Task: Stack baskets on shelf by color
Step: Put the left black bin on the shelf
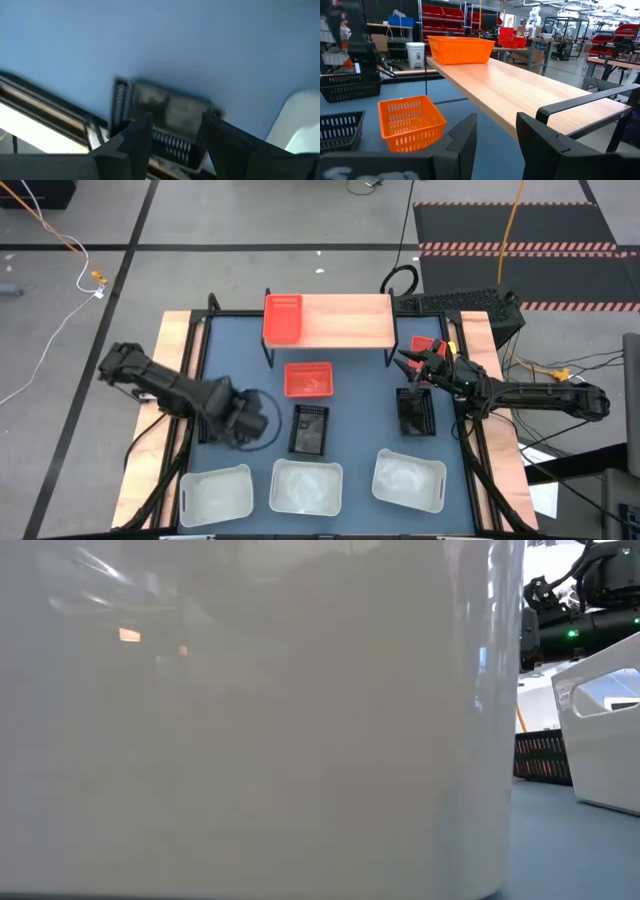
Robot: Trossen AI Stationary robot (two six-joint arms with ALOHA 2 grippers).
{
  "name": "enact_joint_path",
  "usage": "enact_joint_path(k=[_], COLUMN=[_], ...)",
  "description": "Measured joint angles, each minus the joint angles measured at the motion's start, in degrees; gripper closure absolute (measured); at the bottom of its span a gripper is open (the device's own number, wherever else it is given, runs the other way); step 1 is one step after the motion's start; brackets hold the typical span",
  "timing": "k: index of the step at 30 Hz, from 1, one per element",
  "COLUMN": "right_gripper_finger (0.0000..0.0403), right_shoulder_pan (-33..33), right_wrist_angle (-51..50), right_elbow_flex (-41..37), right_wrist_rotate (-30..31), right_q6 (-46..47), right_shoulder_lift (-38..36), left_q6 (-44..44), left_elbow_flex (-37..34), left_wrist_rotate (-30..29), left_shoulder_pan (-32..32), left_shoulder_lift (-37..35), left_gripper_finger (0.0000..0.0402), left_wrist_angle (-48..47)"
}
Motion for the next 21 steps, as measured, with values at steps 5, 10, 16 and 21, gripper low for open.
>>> enact_joint_path(k=[5, 10, 16, 21], right_gripper_finger=[0.0269, 0.0269, 0.0269, 0.0269], right_shoulder_pan=[0.0, 0.0, 0.0, 0.0], right_wrist_angle=[1.3, 1.8, 2.0, 2.1], right_elbow_flex=[0.0, 0.0, 0.0, 0.0], right_wrist_rotate=[0.0, -1.5, -1.5, -1.5], right_q6=[-0.1, -0.2, -0.6, -0.6], right_shoulder_lift=[0.0, 0.0, 0.0, 0.0], left_q6=[-1.5, -3.7, -7.2, -6.8], left_elbow_flex=[-9.5, -18.1, -24.8, -27.6], left_wrist_rotate=[2.7, 5.4, 9.3, 12.4], left_shoulder_pan=[-4.8, -6.2, -6.8, -7.1], left_shoulder_lift=[-1.5, -1.4, -1.4, -1.4], left_gripper_finger=[0.0229, 0.0229, 0.0229, 0.0229], left_wrist_angle=[10.4, 19.7, 21.2, 24.1])
